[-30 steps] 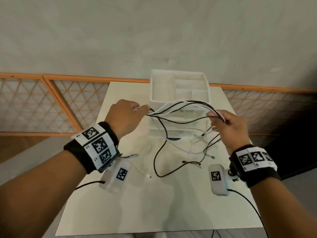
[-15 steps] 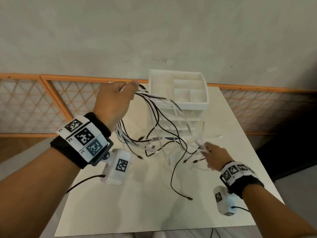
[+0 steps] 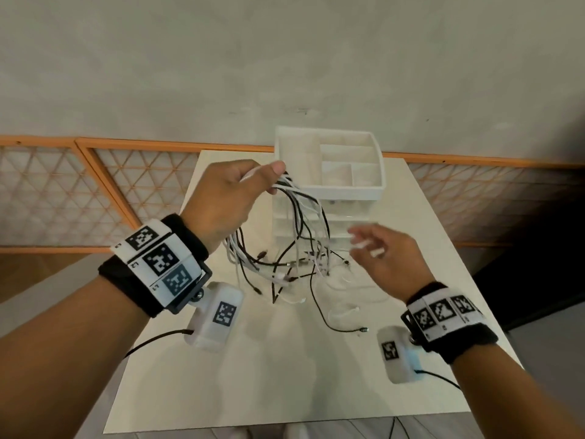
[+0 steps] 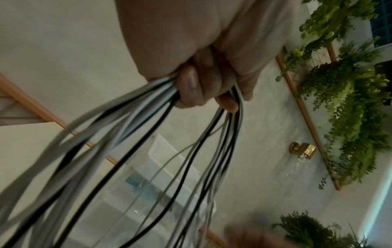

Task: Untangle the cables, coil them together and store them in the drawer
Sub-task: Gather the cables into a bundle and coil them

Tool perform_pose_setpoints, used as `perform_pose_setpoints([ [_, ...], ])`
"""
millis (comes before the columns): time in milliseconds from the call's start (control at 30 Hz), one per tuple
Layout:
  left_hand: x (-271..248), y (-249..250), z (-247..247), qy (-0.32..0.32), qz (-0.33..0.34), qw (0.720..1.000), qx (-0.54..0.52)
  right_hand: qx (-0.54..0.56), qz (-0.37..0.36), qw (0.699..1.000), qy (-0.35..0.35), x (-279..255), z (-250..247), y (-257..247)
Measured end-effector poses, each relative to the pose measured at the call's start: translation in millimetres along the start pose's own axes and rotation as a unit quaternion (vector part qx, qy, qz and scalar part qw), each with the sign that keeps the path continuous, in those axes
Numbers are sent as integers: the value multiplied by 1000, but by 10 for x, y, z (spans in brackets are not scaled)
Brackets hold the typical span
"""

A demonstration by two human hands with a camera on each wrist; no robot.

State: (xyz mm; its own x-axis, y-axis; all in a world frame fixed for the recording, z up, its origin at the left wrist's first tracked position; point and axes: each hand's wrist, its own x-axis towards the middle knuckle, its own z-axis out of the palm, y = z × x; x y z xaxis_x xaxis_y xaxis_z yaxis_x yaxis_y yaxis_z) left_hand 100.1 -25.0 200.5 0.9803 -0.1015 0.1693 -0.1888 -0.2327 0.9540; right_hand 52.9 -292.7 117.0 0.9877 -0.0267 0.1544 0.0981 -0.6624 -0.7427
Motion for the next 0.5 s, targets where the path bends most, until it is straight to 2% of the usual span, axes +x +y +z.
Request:
perform_pose_setpoints([
  [67, -55, 54, 91, -54, -1, 998, 21, 126, -75, 989, 16, 88, -38, -459],
  [167, -102, 90, 180, -80, 5, 996, 50, 143, -115, 983, -5, 164, -4, -864],
  [267, -145, 73, 178, -63, 5, 997, 52, 154, -116, 980, -47, 160, 33, -887],
  [400, -241, 56, 198, -98, 3, 993, 59, 183, -85, 968, -146, 113, 65, -777],
  [500, -252, 44, 190, -97, 7, 993, 63, 169, -63, 964, -197, 103, 127, -626],
])
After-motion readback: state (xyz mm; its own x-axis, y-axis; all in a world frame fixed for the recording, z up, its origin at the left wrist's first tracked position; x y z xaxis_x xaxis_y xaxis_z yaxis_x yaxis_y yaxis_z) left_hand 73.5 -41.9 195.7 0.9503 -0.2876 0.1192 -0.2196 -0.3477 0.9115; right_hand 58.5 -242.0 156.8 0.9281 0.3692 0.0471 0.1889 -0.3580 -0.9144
